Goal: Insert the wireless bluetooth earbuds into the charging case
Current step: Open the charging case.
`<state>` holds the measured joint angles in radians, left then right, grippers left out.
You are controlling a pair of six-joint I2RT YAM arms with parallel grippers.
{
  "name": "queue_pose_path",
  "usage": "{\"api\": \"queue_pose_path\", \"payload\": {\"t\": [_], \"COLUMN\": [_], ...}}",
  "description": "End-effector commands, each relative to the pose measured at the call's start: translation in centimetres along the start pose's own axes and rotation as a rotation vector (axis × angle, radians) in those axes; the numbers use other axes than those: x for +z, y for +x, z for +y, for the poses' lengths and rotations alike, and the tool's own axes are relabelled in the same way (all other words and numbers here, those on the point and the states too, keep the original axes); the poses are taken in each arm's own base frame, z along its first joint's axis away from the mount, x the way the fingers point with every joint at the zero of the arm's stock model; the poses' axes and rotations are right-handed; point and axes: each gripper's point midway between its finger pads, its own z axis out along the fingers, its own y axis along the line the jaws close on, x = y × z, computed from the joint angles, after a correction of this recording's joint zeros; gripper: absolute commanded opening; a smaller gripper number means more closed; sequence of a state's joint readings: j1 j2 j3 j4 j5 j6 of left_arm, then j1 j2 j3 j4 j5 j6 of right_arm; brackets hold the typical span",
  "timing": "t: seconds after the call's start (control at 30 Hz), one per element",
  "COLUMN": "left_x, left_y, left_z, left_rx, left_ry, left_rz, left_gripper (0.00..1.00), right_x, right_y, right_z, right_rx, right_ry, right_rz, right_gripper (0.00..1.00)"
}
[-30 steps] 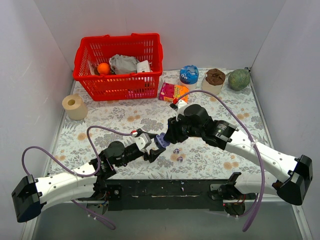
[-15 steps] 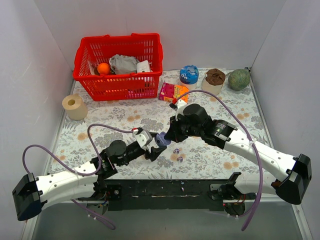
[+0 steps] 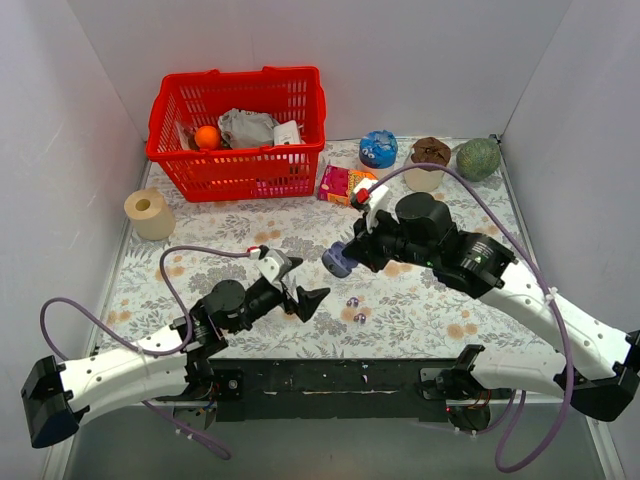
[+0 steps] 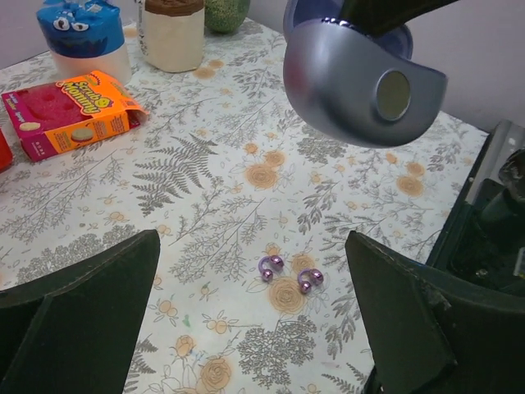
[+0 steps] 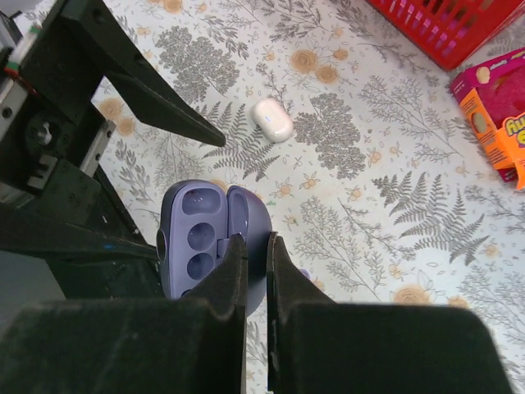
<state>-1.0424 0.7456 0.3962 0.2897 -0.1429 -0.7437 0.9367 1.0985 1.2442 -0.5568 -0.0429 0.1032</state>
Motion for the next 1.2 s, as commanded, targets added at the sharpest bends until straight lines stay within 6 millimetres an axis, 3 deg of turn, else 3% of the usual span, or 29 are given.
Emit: {"api": "queue_pose_path", "payload": {"t": [0.0, 0.03, 0.07, 0.1, 0.2, 0.73, 1.0, 1.17], "left_x": [-1.6, -2.1, -3.0, -3.0, -3.1, -0.5, 0.1, 0.3], "left_y": [-4.9, -5.3, -5.6, -6.3, -5.6, -5.6, -5.7, -5.7], "left_z": [-2.2, -3.5, -6.1, -6.6, -7.8, -6.9, -7.0, -6.9], "left_rx": [-0.101, -0.148, -0.160, -0.173, -0.205, -0.145, -0.146, -0.146], "left_ry": [0.110, 0.181, 0.335, 0.376, 0.480, 0.480, 0.491, 0.487], "left_rz": [-0.105, -0.096, -0.073, -0.061, 0.032, -0.003, -0.029, -0.045], "left_gripper": [0.98, 0.98, 0.98, 0.98, 0.98, 0.98, 0.81, 0.79], "right_x": [-1.9, -2.0, -2.3, -2.8, -4.5, -3.2, -2.3, -2.0], "right_y": [-1.9, -2.0, -2.0, -2.1, -3.3, -2.7, -1.9, -1.6], "right_z": [-0.6, -0.6, -0.3, -0.2, 0.9, 3.8, 4.9, 5.2], "right_rx": [-0.310, -0.371, -0.429, -0.477, -0.528, -0.495, -0.491, -0.484], "right_ry": [0.052, 0.070, 0.085, 0.081, 0.041, -0.099, -0.131, -0.136], "right_rz": [-0.076, -0.140, -0.170, -0.192, -0.241, -0.183, -0.176, -0.170], "right_gripper": [0.01, 0.01, 0.01, 0.01, 0.01, 0.01, 0.01, 0.01]}}
